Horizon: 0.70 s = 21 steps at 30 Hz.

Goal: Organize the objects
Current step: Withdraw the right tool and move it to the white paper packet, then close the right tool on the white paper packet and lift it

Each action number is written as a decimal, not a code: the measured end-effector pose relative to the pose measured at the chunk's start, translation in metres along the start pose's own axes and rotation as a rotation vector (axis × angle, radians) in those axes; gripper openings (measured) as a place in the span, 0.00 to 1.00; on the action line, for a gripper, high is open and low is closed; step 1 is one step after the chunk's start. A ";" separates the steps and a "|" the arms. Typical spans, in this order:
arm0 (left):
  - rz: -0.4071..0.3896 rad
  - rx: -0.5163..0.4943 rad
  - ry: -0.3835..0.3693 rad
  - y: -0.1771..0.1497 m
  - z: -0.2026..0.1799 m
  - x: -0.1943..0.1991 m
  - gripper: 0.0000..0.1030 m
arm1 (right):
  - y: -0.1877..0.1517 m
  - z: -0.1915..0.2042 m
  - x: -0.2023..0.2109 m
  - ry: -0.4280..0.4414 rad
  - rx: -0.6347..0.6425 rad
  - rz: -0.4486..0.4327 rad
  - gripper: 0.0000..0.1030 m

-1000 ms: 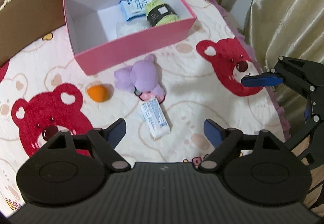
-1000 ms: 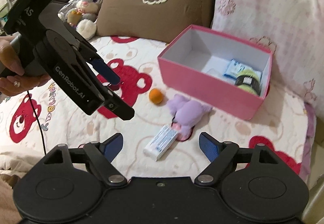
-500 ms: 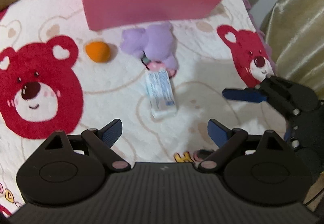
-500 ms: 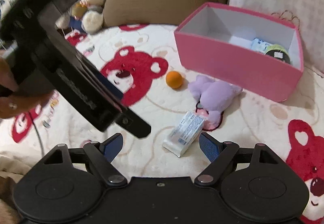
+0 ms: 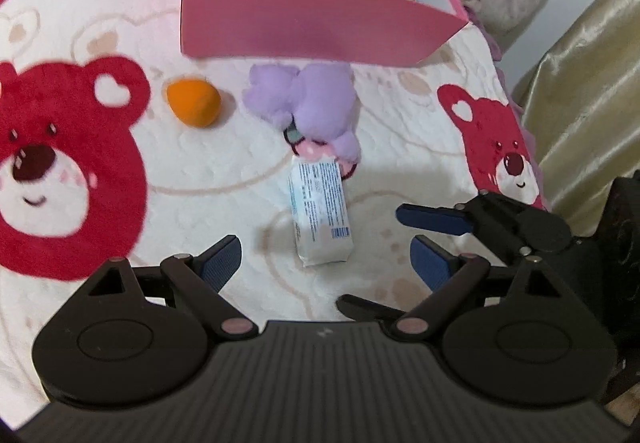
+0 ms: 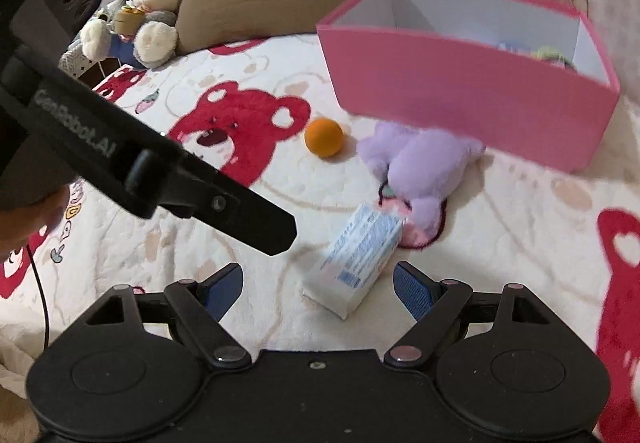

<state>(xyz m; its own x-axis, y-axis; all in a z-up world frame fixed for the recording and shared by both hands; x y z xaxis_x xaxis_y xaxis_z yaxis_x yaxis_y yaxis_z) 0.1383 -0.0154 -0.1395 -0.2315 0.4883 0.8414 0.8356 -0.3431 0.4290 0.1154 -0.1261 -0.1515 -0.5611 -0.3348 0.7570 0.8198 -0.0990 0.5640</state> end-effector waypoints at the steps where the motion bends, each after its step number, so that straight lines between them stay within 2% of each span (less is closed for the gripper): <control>1: 0.003 0.022 -0.023 -0.002 0.001 -0.005 0.89 | -0.002 -0.002 -0.004 0.003 -0.017 0.003 0.83; 4: 0.012 0.082 -0.071 -0.008 0.006 -0.019 0.89 | -0.008 -0.008 -0.014 0.021 -0.066 0.026 0.83; 10: -0.058 0.062 -0.033 -0.011 0.010 -0.032 0.89 | -0.014 -0.018 -0.030 0.034 -0.129 0.063 0.83; 17: -0.121 0.111 -0.060 -0.012 0.012 -0.045 0.86 | -0.016 -0.016 -0.042 0.008 -0.105 0.083 0.81; 21: -0.137 0.106 -0.057 -0.014 0.011 -0.051 0.75 | -0.014 -0.017 -0.048 -0.026 -0.093 0.054 0.75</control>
<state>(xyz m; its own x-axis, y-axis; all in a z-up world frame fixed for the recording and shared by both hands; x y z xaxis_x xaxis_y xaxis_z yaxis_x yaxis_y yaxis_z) 0.1440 -0.0261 -0.1921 -0.3202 0.5706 0.7562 0.8470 -0.1852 0.4984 0.1327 -0.1243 -0.2012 -0.5175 -0.3177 0.7945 0.8554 -0.1680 0.4900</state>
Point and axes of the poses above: each gripper's, at about its wrist camera, not at the fingertips, and x roughly against the way its jaws point, z to its left, y to its top, the point moved 6 cm from there along -x, roughly the way its jaws point, and after that the axes turned 11 degrees about -x, right-handed, at the moved point
